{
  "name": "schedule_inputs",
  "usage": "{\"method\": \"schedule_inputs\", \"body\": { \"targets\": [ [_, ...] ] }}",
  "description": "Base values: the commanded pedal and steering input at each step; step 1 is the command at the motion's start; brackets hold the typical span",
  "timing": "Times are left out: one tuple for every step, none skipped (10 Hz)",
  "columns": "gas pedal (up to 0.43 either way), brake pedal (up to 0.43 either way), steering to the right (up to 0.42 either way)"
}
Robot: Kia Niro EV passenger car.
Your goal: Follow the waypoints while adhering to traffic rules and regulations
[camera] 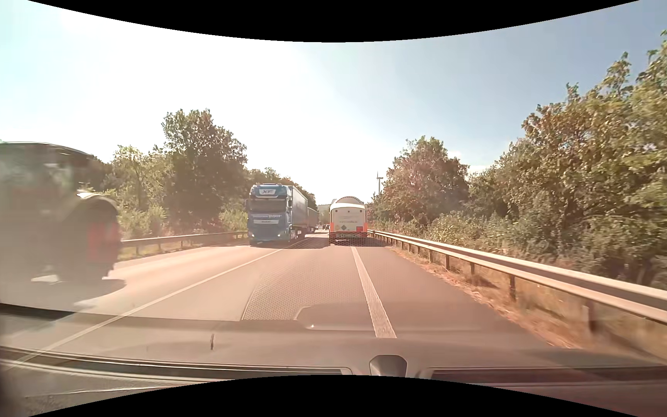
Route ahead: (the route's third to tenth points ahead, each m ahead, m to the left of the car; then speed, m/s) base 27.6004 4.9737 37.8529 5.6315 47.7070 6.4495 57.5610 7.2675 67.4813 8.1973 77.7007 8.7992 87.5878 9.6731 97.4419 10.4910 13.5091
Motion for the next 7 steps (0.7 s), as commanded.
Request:
{"method": "schedule_inputs", "body": {
  "targets": [
    [0.197, 0.006, -0.016],
    [0.209, 0.006, -0.016],
    [0.209, 0.006, -0.015],
    [0.209, 0.006, -0.014],
    [0.209, 0.006, -0.014],
    [0.209, 0.006, -0.013],
    [0.209, 0.006, -0.011]
  ]
}}
